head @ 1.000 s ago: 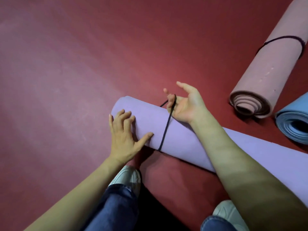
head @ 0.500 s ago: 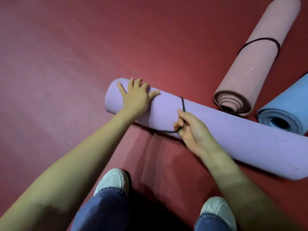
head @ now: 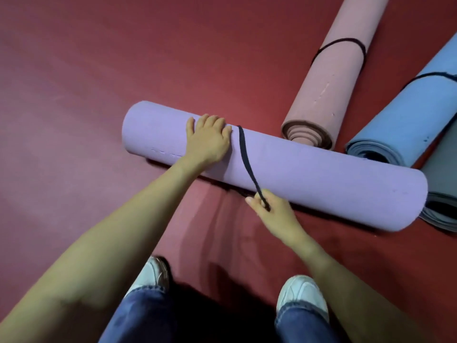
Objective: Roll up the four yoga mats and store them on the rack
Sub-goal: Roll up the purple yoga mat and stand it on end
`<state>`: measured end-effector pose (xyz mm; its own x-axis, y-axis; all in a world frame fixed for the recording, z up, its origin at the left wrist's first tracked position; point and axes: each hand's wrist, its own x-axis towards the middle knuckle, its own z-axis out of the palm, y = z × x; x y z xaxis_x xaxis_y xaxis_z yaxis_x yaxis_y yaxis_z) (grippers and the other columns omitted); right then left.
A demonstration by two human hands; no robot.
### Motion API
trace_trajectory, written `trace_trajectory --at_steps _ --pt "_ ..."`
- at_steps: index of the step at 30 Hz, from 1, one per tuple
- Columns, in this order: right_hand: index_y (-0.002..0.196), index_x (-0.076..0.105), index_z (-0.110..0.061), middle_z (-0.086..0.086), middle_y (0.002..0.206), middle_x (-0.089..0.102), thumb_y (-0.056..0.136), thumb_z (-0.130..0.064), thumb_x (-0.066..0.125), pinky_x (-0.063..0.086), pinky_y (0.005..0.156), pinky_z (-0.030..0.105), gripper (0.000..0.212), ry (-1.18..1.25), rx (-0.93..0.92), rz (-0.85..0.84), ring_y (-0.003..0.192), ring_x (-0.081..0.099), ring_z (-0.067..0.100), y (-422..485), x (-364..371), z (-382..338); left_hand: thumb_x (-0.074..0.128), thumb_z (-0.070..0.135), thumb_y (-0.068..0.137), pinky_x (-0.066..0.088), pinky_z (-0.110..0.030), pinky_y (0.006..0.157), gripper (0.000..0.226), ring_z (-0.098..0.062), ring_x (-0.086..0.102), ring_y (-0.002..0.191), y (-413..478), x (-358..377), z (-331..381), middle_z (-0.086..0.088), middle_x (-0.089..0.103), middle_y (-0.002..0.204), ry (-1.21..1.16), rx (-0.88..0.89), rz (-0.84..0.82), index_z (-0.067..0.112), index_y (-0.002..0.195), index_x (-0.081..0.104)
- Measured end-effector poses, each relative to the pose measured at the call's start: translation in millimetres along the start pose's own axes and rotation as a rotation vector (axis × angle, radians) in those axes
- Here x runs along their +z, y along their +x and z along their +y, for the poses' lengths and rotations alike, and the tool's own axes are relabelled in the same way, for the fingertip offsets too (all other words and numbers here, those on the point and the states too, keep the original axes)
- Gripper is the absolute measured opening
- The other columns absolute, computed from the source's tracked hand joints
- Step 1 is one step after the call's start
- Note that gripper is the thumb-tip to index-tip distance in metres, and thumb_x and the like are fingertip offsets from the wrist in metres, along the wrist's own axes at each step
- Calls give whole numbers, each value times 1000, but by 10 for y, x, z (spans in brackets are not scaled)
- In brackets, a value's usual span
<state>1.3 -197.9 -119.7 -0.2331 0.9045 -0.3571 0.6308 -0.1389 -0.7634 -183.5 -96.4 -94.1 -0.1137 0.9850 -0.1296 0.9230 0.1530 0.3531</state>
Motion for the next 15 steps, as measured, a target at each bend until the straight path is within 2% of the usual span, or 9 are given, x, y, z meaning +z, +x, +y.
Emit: trace_trajectory --at_steps 2,4,6,8,10,11,13,15 --pt "75 54 -8 4 61 61 89 -34 61 41 66 26 31 -81 -25 32 59 53 14 -16 -228 55 29 31 103 0 -44 114 40 -18 23 140 -2 30 -34 0 41 145 13 12 18 16 136 46" --pt "70 56 -11 0 57 62 90 -29 61 45 66 27 27 -11 -33 63 57 58 13 -51 -390 15 28 35 100 3 -45 113 44 -20 30 138 -150 90 -114 -2 46 140 7 47 99 14 132 51" --pt "64 55 -12 1 52 59 91 -21 60 45 67 28 29 308 16 96 55 58 13 -126 -493 -145 26 37 95 8 -49 112 52 -26 36 134 -429 178 -170 -7 50 137 -11 82 212 11 129 54" --pt "67 60 -10 4 52 58 91 -20 58 44 64 28 26 624 76 54 54 55 16 -143 -549 -364 30 34 93 13 -53 109 49 -28 37 132 -753 288 -224 -10 50 136 -11 92 292 8 126 55" --pt "82 65 -8 5 56 58 88 -24 58 42 58 26 18 771 129 -106 52 53 16 -100 -554 -595 36 34 91 19 -54 103 42 -27 34 126 -1025 356 -264 -9 51 131 4 73 326 9 118 56" --pt "94 66 -7 4 58 57 84 -27 59 41 56 25 23 860 174 -171 51 52 15 -45 -542 -686 39 37 91 21 -51 99 38 -26 35 121 -1121 359 -281 -8 53 127 12 51 346 11 112 57" --pt "118 59 -4 4 65 59 80 -31 58 38 54 22 47 1145 319 -214 46 46 12 108 -563 -789 43 41 89 21 -44 92 31 -25 36 111 -1246 325 -311 -7 54 117 13 6 380 15 101 56" --pt "127 49 -5 7 91 69 77 -31 60 40 57 22 58 1441 411 -184 49 49 12 272 -619 -807 45 42 88 20 -40 89 26 -25 35 107 -1307 302 -343 -7 53 114 -1 4 406 18 99 50"
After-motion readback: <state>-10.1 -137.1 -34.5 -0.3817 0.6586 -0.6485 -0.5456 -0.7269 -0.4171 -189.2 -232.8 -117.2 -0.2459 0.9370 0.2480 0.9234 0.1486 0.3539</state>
